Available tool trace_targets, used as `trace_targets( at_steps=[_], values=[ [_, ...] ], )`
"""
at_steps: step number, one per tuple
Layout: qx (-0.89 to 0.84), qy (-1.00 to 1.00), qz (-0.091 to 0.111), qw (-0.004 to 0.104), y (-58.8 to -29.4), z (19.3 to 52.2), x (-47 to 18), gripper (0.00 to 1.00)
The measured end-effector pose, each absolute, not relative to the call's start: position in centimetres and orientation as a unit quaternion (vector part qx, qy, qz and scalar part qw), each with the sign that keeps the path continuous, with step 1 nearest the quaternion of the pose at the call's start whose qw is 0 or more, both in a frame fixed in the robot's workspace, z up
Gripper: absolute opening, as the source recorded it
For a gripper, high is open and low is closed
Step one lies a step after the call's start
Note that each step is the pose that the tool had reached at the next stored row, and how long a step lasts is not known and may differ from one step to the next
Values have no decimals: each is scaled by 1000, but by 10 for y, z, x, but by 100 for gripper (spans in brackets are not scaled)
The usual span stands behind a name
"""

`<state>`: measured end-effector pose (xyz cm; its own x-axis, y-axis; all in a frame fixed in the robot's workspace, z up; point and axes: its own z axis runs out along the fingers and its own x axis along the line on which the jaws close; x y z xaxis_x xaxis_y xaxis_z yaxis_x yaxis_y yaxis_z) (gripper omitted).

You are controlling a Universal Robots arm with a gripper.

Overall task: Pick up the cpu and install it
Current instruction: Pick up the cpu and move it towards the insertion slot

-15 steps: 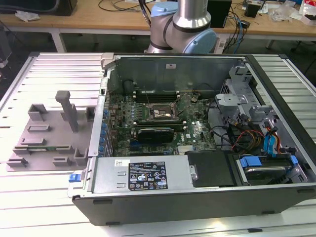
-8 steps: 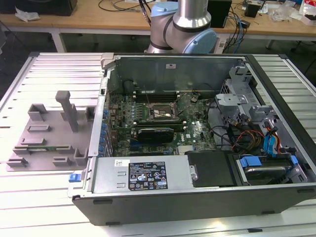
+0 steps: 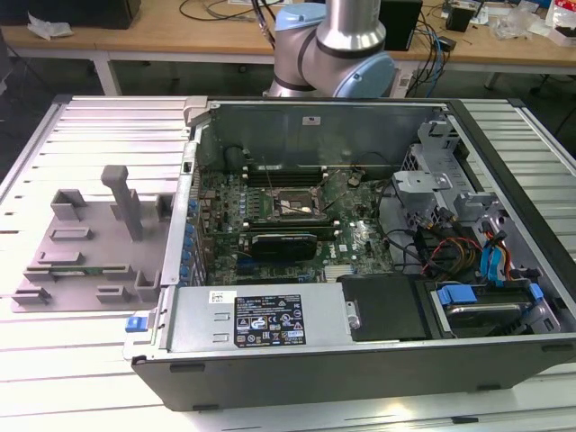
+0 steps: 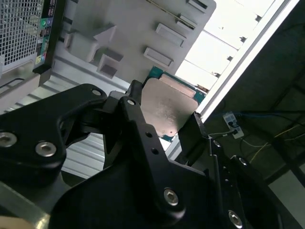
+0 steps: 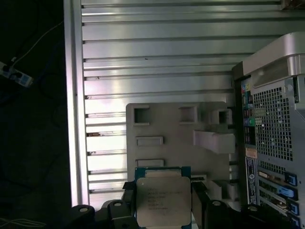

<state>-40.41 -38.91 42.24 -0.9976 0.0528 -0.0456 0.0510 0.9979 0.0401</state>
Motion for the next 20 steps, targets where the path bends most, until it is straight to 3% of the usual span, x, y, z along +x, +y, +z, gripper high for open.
trace_targets(
  at_steps=[20],
  values=[
    [26,999,19,23,-390,422,-339,55]
  ],
)
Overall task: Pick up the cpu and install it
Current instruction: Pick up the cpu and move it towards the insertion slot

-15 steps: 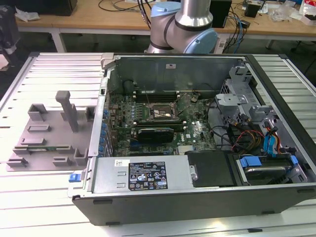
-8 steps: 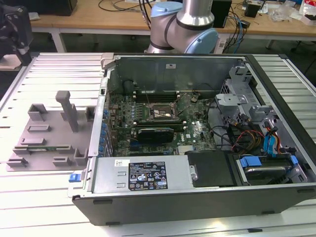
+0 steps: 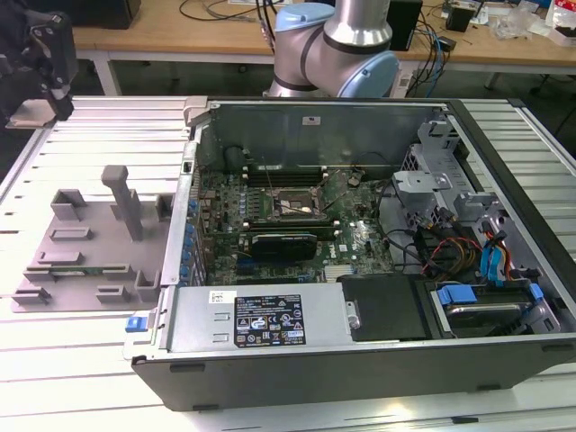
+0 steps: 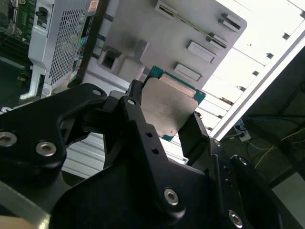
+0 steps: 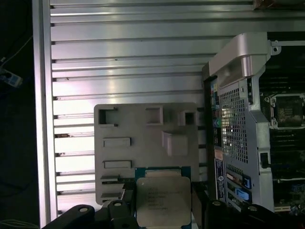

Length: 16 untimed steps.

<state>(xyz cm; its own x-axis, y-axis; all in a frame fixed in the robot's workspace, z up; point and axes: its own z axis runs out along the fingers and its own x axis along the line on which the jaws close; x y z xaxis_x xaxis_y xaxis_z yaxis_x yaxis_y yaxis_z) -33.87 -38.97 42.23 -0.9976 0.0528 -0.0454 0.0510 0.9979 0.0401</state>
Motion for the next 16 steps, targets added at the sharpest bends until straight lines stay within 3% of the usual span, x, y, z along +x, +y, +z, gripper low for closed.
trace_targets(
  at_steps=[16],
  values=[
    [26,999,19,23,-390,422,-310,55]
  ],
)
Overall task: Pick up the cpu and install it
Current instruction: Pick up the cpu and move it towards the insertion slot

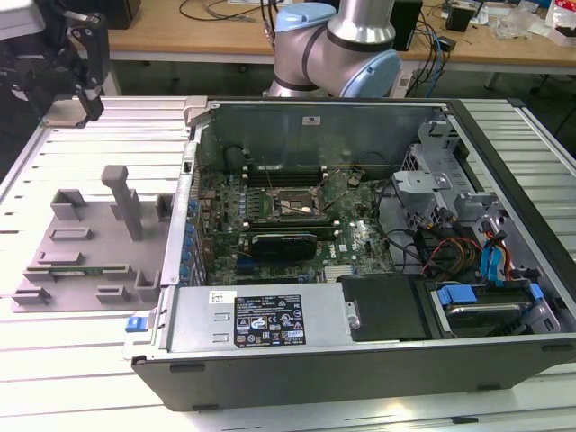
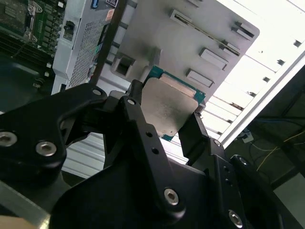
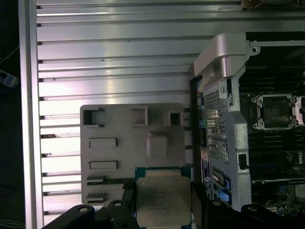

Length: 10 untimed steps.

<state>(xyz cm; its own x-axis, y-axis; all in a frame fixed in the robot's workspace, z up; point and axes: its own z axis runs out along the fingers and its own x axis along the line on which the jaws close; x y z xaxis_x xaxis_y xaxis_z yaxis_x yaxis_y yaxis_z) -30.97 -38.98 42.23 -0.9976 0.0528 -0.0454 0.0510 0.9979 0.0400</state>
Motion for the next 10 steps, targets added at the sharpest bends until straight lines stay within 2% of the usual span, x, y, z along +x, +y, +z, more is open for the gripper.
trace_targets(
  at_steps=[10],
  values=[
    [26,999,20,23,-390,422,-286,55]
  ],
)
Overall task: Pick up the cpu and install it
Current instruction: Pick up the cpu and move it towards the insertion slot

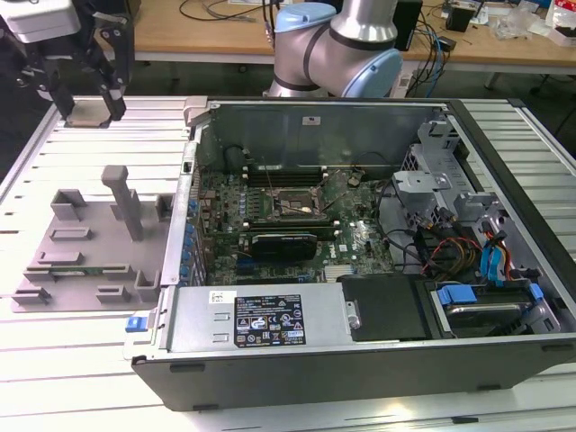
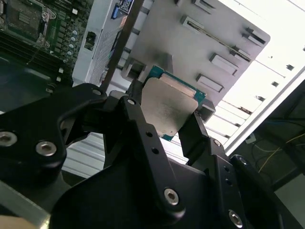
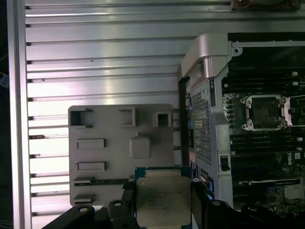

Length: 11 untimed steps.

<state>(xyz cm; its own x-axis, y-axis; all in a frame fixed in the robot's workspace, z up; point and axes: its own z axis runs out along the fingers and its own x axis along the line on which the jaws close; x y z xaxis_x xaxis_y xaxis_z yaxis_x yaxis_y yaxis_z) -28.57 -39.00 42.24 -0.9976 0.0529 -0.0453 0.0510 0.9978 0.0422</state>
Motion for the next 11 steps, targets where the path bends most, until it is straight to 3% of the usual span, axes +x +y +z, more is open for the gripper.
trace_targets(
  at_steps=[11],
  values=[
    [26,999,21,23,-390,422,-263,55]
  ],
)
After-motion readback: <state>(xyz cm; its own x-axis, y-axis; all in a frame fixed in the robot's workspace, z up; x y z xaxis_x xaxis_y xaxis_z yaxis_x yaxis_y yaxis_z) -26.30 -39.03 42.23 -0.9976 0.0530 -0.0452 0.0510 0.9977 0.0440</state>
